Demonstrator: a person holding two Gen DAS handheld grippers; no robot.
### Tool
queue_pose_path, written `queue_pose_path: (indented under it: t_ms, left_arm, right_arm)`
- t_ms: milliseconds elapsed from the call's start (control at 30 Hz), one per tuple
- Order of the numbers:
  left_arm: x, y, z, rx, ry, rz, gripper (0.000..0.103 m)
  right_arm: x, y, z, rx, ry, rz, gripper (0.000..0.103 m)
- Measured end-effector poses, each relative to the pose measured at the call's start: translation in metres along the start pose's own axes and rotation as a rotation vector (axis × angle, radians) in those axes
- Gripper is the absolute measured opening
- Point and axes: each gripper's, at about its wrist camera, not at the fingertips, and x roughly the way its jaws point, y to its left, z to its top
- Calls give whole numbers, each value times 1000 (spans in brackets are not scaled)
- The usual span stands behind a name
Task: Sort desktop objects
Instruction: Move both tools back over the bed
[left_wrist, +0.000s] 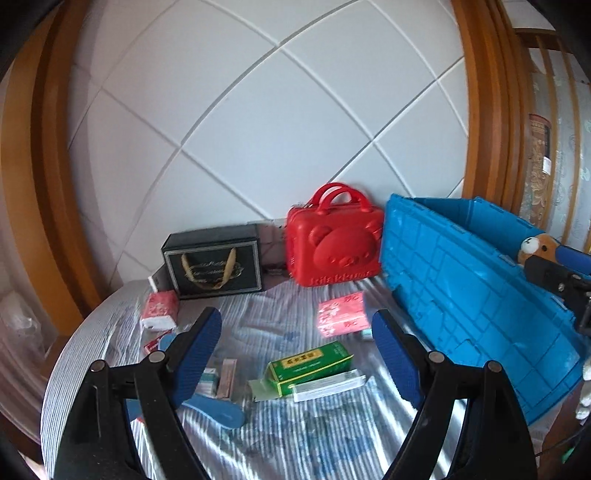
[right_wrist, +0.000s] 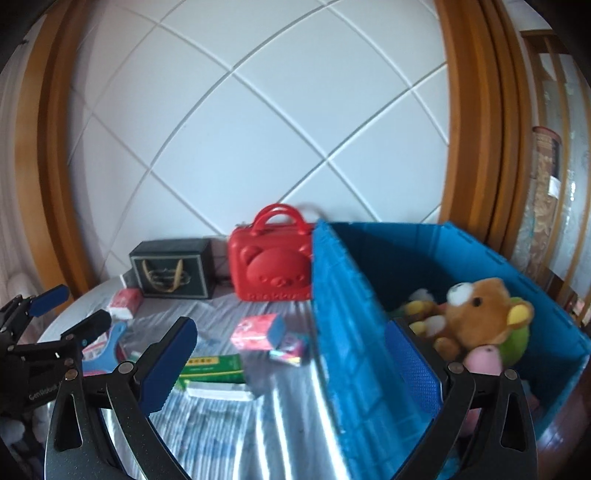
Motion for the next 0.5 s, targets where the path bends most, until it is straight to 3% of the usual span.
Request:
queue_pose_path:
  t_ms: [267, 500]
  left_arm:
    - [58, 70, -43, -72, 146, 89, 84]
    - [122, 95, -84, -50, 284, 81, 84]
  right_arm:
    - [73, 33, -24, -10, 152, 40, 103]
    - [146, 44, -56, -27, 299, 39, 103]
